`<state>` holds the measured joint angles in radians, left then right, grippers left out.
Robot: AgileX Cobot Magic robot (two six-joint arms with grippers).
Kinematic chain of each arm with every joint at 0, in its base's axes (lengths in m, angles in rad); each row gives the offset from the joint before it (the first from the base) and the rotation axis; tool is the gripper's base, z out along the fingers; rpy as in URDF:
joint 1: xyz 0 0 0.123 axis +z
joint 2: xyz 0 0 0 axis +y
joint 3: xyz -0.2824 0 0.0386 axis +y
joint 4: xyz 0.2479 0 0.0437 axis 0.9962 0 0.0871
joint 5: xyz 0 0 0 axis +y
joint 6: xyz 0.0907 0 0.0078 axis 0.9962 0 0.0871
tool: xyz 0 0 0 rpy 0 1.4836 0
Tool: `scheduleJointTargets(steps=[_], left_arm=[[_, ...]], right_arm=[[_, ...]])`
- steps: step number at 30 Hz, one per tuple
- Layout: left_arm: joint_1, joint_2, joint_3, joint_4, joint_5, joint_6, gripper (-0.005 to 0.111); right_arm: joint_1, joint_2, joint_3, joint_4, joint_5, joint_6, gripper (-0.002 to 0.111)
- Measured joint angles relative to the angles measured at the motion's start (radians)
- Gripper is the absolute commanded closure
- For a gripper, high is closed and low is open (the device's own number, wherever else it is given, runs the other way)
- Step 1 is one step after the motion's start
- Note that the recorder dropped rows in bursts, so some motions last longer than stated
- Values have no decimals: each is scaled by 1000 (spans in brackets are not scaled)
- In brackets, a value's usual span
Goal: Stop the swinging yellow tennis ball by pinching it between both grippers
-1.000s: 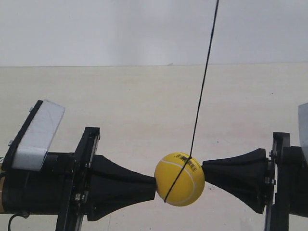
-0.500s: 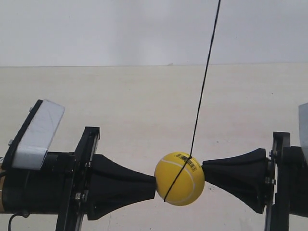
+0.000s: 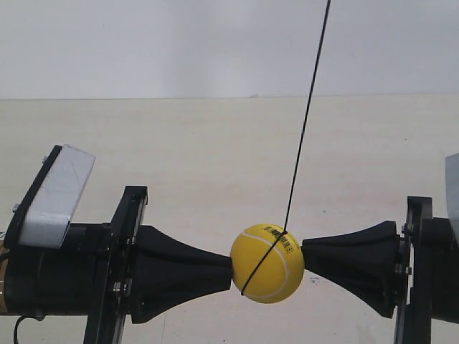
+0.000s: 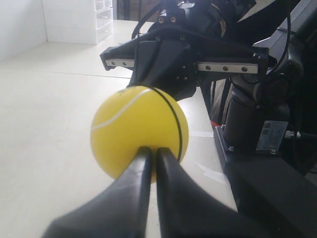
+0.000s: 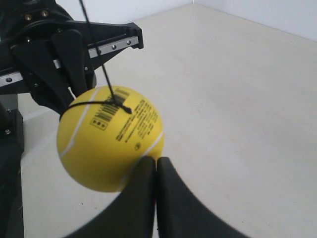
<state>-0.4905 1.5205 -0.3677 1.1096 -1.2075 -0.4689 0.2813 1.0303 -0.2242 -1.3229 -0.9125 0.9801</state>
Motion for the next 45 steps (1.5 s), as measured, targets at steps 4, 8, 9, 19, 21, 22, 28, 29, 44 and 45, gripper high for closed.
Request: scheduleJointTargets(steps=[4,8,9,19,21,22,28,29,44,45], left_arm=[[0,0,0,0,0,0,102],[0,0,0,0,0,0,102],[0,0,0,0,0,0,102],[0,0,0,0,0,0,102],[0,0,0,0,0,0,102],[0,0,0,0,0,0,102],[0,0,0,0,0,0,102],[0,0,0,0,0,0,102],[0,0,0,-46,56,0,102],[0,0,0,-46,56,0,102]], right_arm=[[0,0,0,0,0,0,108],[0,0,0,0,0,0,108],[0,0,0,0,0,0,108],[0,0,0,0,0,0,108],[0,0,0,0,0,0,108],[0,0,0,0,0,0,108],[0,0,0,0,0,-1,108],[0,0,0,0,0,-2,108],[7,0,0,101,235,10,108],[7,0,0,101,227,12,108]])
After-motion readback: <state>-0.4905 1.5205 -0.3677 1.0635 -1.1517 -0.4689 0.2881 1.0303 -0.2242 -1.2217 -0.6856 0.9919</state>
